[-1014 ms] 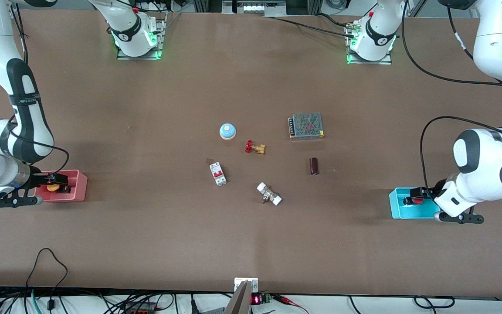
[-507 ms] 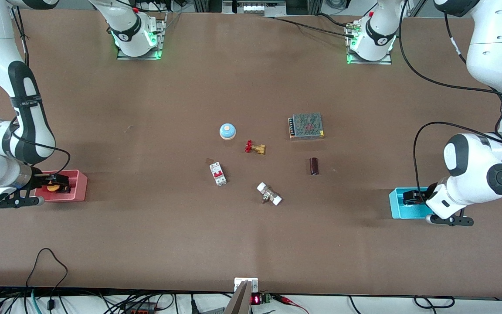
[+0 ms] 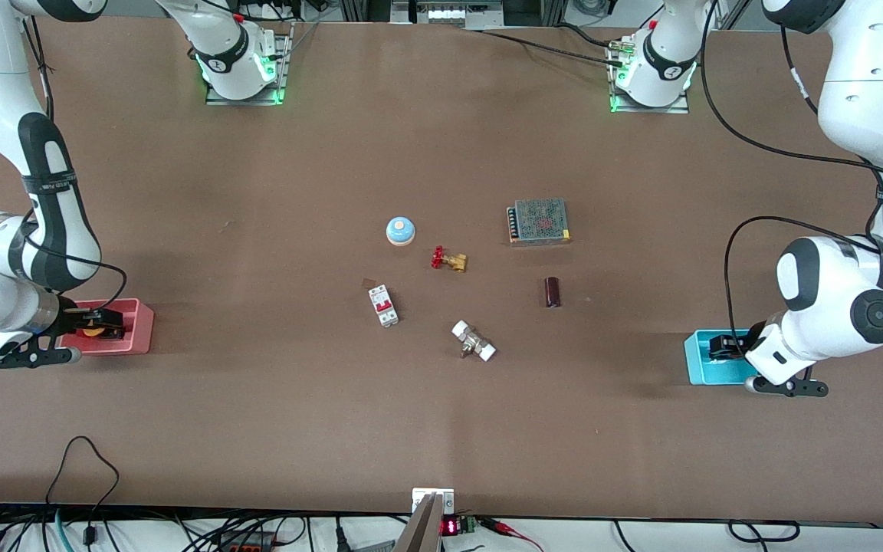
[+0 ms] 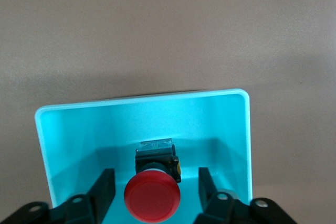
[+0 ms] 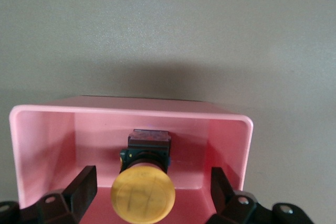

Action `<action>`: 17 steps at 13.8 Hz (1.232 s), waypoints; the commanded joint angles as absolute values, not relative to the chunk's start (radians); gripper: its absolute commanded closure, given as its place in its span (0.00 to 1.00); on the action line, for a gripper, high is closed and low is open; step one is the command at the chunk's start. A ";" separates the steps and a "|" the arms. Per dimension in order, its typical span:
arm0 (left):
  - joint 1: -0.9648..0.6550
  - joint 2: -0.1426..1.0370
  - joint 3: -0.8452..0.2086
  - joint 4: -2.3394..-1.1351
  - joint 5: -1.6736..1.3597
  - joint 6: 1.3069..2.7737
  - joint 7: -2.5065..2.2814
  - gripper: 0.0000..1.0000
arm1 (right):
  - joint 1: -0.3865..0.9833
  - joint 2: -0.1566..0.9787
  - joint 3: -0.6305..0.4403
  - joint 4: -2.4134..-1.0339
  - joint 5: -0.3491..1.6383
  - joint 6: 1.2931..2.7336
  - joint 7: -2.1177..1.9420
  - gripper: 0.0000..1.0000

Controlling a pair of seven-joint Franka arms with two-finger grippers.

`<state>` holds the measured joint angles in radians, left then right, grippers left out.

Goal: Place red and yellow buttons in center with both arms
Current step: 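Close the right gripper on the yellow button while the left gripper grasps the red, then lift the yellow button with the right gripper while the left gripper lifts the red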

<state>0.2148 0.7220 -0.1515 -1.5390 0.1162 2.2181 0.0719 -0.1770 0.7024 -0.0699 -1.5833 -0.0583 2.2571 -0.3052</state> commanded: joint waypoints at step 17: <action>0.212 0.595 -0.156 -1.548 0.140 2.122 0.066 0.64 | -0.175 0.654 -0.061 -1.546 -0.061 2.154 -0.319 0.69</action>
<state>0.2167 0.6430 -0.1508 -1.5383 0.1163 2.1575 0.0719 -0.1740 0.6981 -0.0660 -1.5549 -0.0581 2.2316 -0.3111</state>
